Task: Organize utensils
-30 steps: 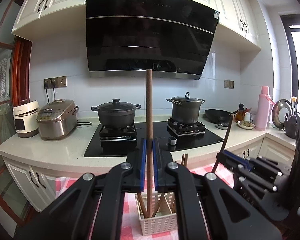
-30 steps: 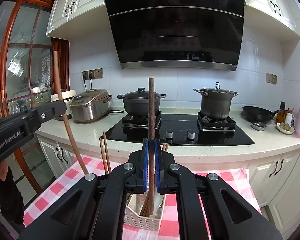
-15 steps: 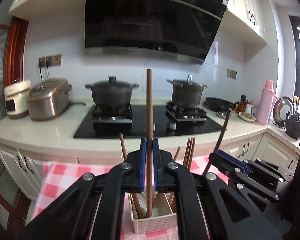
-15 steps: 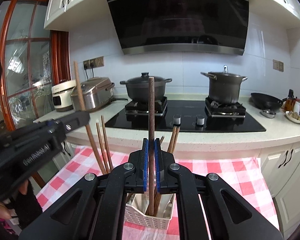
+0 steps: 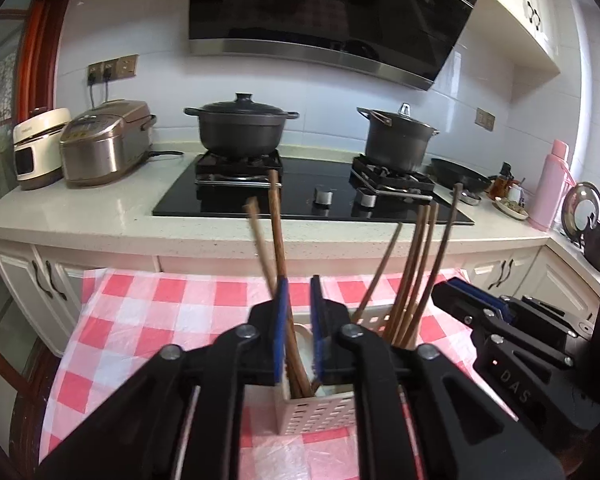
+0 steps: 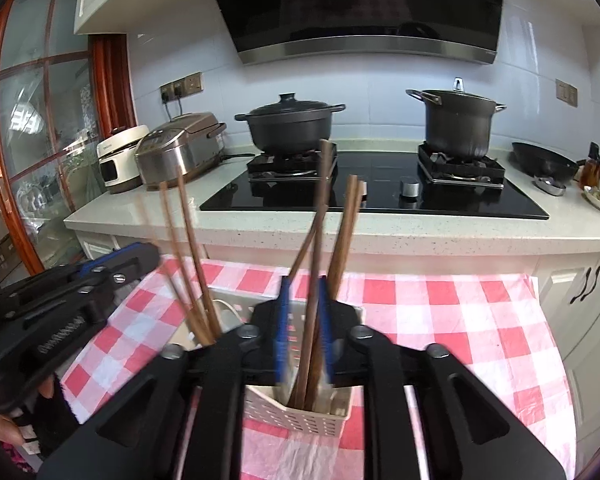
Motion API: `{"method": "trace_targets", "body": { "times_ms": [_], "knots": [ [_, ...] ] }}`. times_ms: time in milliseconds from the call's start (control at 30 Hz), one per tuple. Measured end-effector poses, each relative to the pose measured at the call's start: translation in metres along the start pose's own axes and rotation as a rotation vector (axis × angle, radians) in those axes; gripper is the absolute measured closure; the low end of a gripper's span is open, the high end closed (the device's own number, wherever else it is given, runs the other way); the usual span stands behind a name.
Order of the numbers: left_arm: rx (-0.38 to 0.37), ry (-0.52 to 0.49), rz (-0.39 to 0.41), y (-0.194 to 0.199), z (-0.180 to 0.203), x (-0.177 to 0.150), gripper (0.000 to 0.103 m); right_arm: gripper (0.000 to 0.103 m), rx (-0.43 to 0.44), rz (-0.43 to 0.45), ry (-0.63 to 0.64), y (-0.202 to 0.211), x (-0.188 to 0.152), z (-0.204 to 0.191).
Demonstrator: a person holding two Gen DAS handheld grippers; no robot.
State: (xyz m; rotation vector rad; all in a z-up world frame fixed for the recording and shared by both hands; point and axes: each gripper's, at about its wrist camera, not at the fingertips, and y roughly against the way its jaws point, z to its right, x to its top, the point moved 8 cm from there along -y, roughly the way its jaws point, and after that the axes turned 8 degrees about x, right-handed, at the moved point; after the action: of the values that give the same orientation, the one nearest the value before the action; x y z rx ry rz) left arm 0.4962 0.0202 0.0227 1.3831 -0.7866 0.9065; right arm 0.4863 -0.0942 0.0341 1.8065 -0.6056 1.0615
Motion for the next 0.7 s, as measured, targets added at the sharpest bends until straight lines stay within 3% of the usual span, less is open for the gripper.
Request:
{"method": "trace_targets", "body": {
  "times_ms": [67, 133, 267, 400, 500, 700],
  "knots": [
    [0.020, 0.008, 0.024, 0.009, -0.006, 0.003, 0.077, 0.063, -0.002, 0.015, -0.016, 0.006, 0.001, 0.004],
    [0.046, 0.010, 0.057, 0.021, -0.011, 0.007, 0.057, 0.061, -0.009, 0.033, -0.018, 0.015, 0.004, 0.006],
    [0.110, 0.009, 0.124, 0.048, -0.020, 0.015, 0.037, 0.060, -0.025, 0.066, -0.011, 0.036, 0.013, 0.008],
    [0.147, 0.019, 0.194, 0.080, -0.026, 0.023, 0.011, 0.051, -0.037, 0.119, 0.014, 0.068, 0.021, 0.003],
    [0.172, 0.012, 0.250, 0.108, -0.027, 0.028, 0.005, 0.044, -0.054, 0.163, 0.054, 0.093, 0.026, -0.007],
    [0.201, 0.016, 0.304, 0.154, -0.034, 0.029, 0.005, 0.028, -0.072, 0.244, 0.100, 0.143, 0.028, -0.022]
  ]
}}
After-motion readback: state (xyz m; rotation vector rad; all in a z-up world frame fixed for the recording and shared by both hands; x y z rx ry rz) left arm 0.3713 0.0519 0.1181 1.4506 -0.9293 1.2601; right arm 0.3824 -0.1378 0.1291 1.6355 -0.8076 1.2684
